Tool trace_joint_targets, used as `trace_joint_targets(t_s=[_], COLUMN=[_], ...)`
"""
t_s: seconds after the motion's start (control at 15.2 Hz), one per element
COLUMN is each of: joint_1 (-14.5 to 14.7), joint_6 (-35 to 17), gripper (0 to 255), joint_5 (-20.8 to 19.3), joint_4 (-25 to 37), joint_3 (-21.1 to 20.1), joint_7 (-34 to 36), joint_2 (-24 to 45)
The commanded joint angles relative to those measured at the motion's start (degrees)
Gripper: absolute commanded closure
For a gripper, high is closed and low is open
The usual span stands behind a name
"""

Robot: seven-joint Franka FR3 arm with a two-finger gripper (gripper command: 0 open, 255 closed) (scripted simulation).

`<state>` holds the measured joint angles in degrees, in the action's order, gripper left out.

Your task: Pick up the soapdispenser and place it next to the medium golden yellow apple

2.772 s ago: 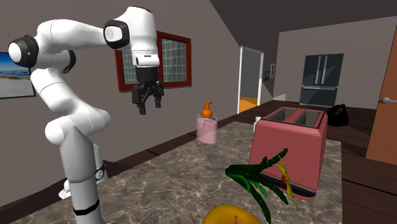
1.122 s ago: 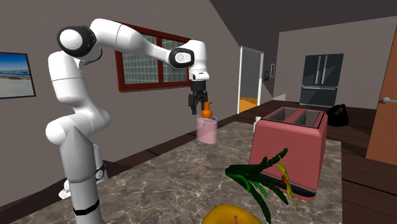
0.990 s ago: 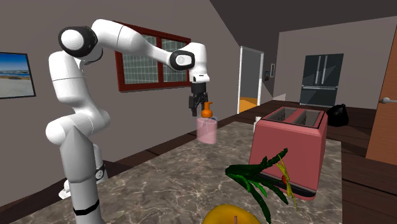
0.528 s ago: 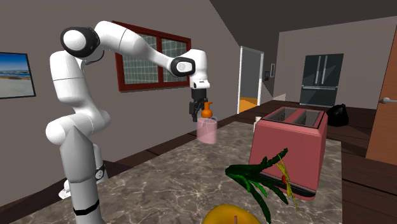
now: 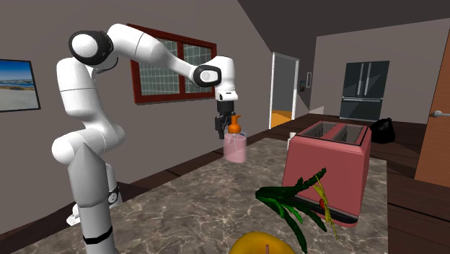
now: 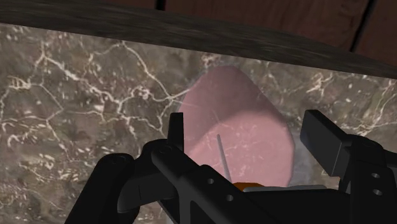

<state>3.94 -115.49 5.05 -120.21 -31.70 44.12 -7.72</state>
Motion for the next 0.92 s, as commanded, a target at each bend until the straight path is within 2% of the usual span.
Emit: trace_joint_targets(t_s=[0.0, 0.4, 0.86], joint_1=[0.00, 0.00, -0.12], joint_6=[-0.01, -0.02, 5.37], gripper=[255, 255, 255], joint_5=[0.00, 0.00, 0.41], joint_4=[0.01, 0.00, 4.35], joint_3=[0.00, 0.00, 0.45], joint_7=[0.00, 0.00, -0.33], joint_2=[-0.01, 0.00, -1.17])
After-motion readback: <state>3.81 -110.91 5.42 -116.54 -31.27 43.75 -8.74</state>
